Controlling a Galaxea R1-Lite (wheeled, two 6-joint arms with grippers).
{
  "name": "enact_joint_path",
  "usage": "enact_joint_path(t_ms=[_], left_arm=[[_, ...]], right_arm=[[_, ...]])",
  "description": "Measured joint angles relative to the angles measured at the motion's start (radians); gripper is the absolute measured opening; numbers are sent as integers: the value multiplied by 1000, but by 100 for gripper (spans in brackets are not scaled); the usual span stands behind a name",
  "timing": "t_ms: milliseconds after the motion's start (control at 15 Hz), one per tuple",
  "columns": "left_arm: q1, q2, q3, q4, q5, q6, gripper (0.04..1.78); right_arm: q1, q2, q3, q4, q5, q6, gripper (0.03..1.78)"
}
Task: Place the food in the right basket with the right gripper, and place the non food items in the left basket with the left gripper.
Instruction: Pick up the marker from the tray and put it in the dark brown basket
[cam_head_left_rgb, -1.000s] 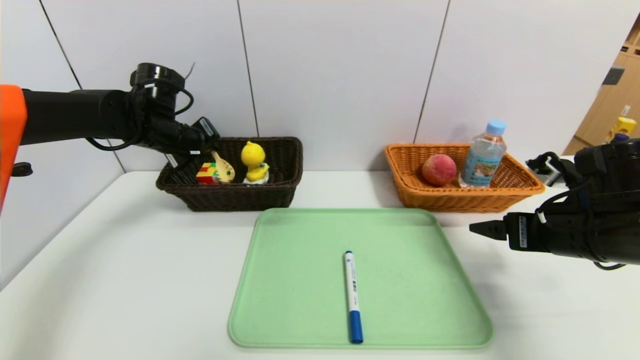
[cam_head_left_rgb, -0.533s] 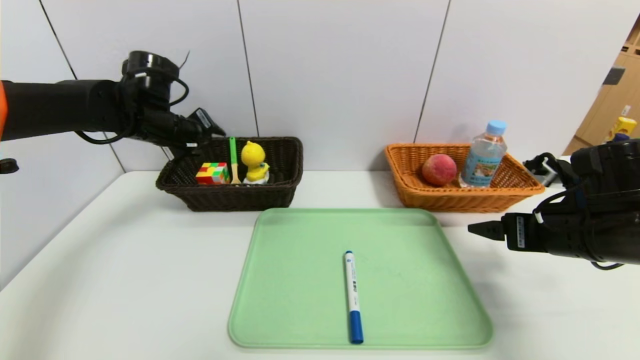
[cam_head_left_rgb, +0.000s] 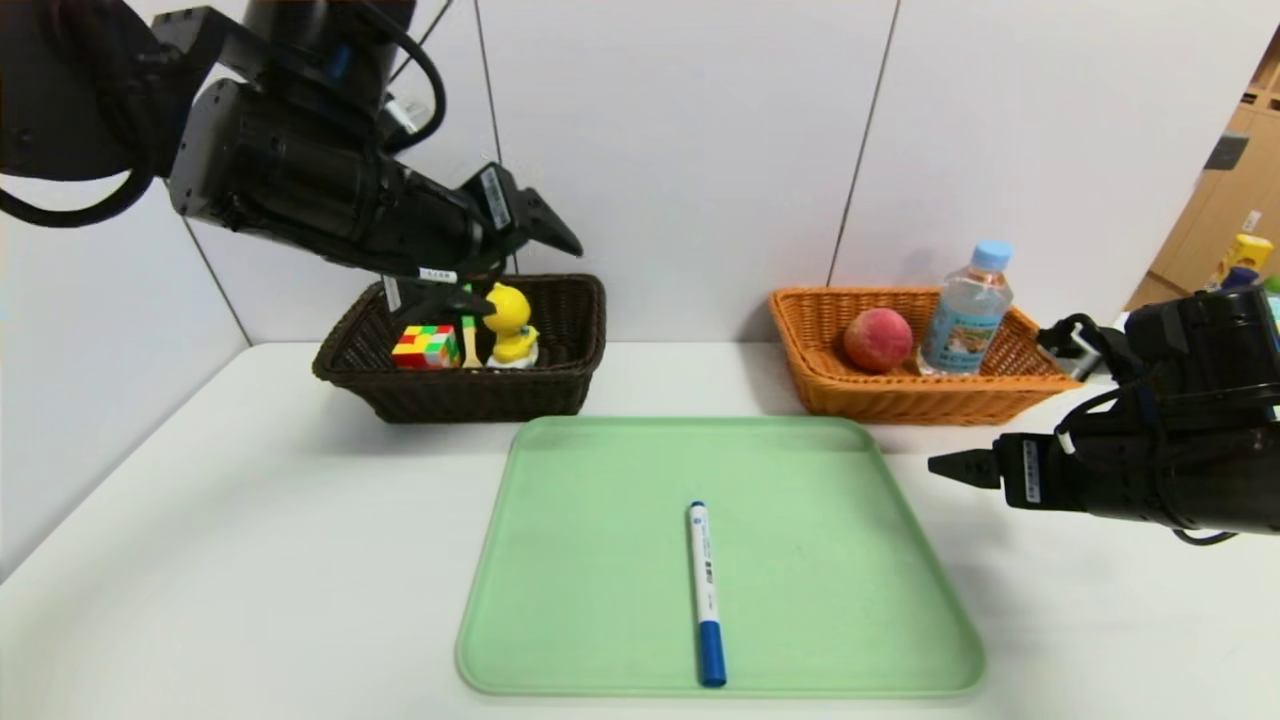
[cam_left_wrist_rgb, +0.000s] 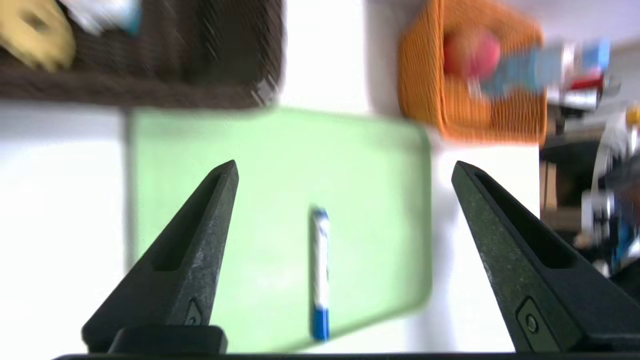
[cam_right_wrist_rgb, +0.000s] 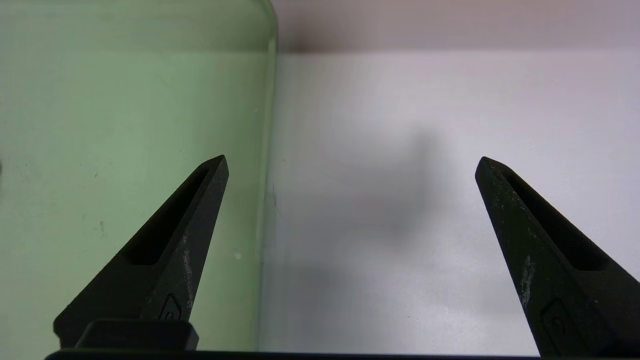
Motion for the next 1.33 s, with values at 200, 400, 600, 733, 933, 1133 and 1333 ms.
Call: enact_joint_path(t_ms=[200, 400, 600, 733, 933, 1133, 1333], left_arm=[[-166, 44, -1, 33, 106, -15, 158], [-291, 129, -30, 93, 228, -2, 162], [-344, 209, -75, 102, 264, 2, 164], [-364, 251, -85, 109, 291, 14, 166], [-381, 294, -89, 175, 308, 21, 167], [-394, 321, -89, 204, 307, 22, 167], [-396, 344, -89, 206, 307, 24, 168]], right_arm=[[11, 7, -5, 0, -16, -2, 171], [13, 19, -47, 1, -27, -5, 171], [15, 34, -106, 21, -30, -7, 171], [14, 46, -137, 33, -31, -25, 171], [3, 52, -199, 123, -40, -100, 171], [1, 52, -353, 333, -55, -109, 171], [6, 55, -559, 657, -54, -106, 171]])
